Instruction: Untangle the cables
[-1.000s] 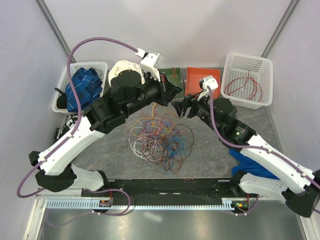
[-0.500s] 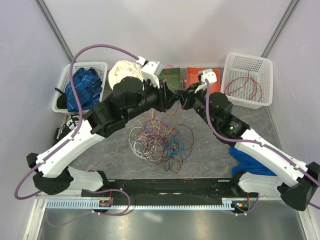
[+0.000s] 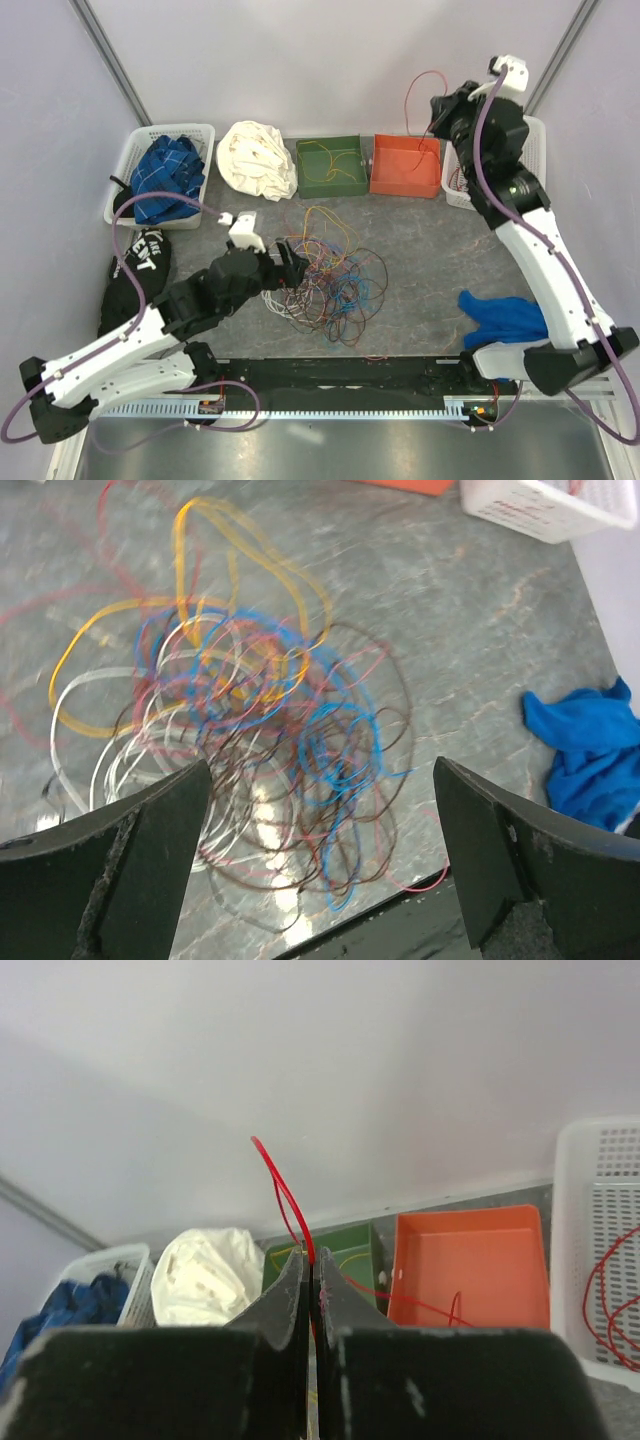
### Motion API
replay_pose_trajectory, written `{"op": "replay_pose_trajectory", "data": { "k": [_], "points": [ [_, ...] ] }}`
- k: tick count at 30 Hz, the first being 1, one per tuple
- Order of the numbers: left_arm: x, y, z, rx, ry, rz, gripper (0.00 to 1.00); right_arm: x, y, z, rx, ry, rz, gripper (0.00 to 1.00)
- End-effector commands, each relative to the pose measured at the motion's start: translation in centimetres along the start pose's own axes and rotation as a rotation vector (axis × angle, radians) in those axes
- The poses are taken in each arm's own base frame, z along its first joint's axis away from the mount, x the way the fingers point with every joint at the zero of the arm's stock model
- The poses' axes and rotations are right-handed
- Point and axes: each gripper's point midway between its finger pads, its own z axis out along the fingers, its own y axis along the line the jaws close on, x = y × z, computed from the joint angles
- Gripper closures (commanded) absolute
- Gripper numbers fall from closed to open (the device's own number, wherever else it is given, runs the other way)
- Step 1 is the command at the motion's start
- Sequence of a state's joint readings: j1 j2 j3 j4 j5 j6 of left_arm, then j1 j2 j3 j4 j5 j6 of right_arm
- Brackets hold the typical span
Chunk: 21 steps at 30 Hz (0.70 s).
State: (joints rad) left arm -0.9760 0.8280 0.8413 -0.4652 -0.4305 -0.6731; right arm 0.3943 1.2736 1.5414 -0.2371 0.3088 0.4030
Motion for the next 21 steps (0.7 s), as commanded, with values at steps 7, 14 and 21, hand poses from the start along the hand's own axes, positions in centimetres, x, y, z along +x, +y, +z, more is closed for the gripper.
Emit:
{"op": "replay_pose_trajectory", "data": {
  "k": [7, 14, 21],
  "points": [
    [1.7, 1.6, -1.1, 0.068, -0.093, -0.306, 0.00, -10.4, -6.7, 3.8, 0.222, -0.202, 0.175, 1.00],
    [5.1, 1.9, -0.3, 0.068, 0.006, -0.332, 0.00, -14.5, -12.7, 5.2, 0.391, -0.347, 0.226, 1.00],
    [6.9, 3.0, 0.5, 0.026, 0.034, -0.319, 0.00, -15.8, -17.8, 7.7, 0.455, -0.405, 0.276, 1.00]
  ]
}}
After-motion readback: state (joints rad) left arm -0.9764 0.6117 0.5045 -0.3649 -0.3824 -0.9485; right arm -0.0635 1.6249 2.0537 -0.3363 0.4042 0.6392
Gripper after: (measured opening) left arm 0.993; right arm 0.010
